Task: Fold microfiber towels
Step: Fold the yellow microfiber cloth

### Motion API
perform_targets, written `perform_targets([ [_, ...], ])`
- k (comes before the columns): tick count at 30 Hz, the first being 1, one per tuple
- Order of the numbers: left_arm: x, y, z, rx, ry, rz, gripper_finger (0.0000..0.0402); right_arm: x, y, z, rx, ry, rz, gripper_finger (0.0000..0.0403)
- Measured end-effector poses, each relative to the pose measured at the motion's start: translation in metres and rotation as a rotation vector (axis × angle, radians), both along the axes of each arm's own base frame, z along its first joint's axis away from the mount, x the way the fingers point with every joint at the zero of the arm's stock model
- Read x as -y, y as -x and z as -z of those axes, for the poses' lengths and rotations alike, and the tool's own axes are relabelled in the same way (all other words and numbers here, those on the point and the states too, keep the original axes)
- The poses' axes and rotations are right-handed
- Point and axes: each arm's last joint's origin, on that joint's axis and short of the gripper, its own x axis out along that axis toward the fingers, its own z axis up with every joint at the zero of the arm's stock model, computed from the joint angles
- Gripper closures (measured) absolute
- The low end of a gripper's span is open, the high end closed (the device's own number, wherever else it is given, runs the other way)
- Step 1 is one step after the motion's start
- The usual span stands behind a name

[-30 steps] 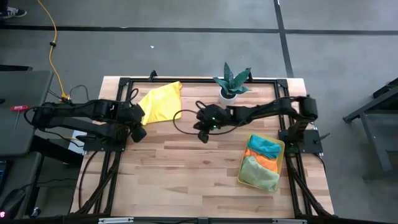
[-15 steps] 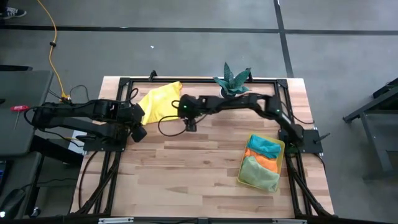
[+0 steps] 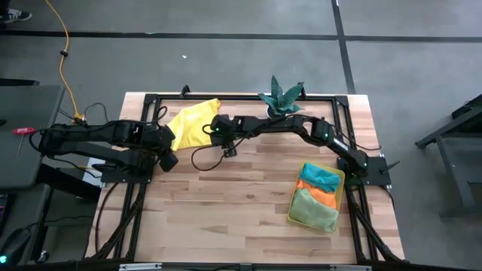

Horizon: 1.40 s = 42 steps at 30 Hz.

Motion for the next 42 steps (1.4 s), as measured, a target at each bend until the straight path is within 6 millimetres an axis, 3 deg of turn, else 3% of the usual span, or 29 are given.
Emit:
perform_targets([
  [8, 0.000, 0.000, 0.000, 0.000, -0.003, -0.001, 0.0401, -0.004, -0.001, 0.000, -0.010, 0.019, -0.061, 0.0277],
  [13, 0.000, 0.000, 0.000, 0.000, -0.003, -0.001, 0.0401, -0.007, -0.002, 0.013, -0.040, 0.032, -0.067, 0.0279],
  [19, 0.000, 0.000, 0.000, 0.000, -0.004, -0.002, 0.0401, -0.004, -0.003, 0.014, -0.023, 0.041, -0.030, 0.0283],
  [22, 0.000, 0.000, 0.000, -0.001, -0.006, -0.001, 0.0401, -0.004, -0.003, 0.014, -0.033, 0.064, -0.027, 0.0308],
  [27, 0.000, 0.000, 0.000, 0.001, -0.011, -0.002, 0.0401, -0.004, -0.003, 0.013, -0.023, 0.047, -0.004, 0.0391],
  [29, 0.000, 0.000, 0.000, 0.001, -0.011, -0.002, 0.0401, -0.004, -0.005, 0.009, -0.008, 0.024, 0.030, 0.0393],
  [32, 0.000, 0.000, -0.001, 0.003, -0.014, -0.003, 0.0401, -0.005, -0.004, -0.003, -0.006, -0.022, 0.087, 0.0398],
  [35, -0.002, 0.001, -0.010, 0.031, -0.043, 0.010, 0.0402, -0.005, 0.003, -0.031, -0.011, -0.094, 0.156, 0.0400],
  [39, -0.006, 0.004, -0.030, 0.085, -0.122, 0.001, 0.0402, -0.007, 0.027, -0.080, -0.022, -0.152, 0.246, 0.0402],
  [42, -0.009, 0.006, -0.042, 0.113, -0.181, -0.011, 0.0402, -0.012, 0.050, -0.105, -0.062, -0.186, 0.302, 0.0402],
])
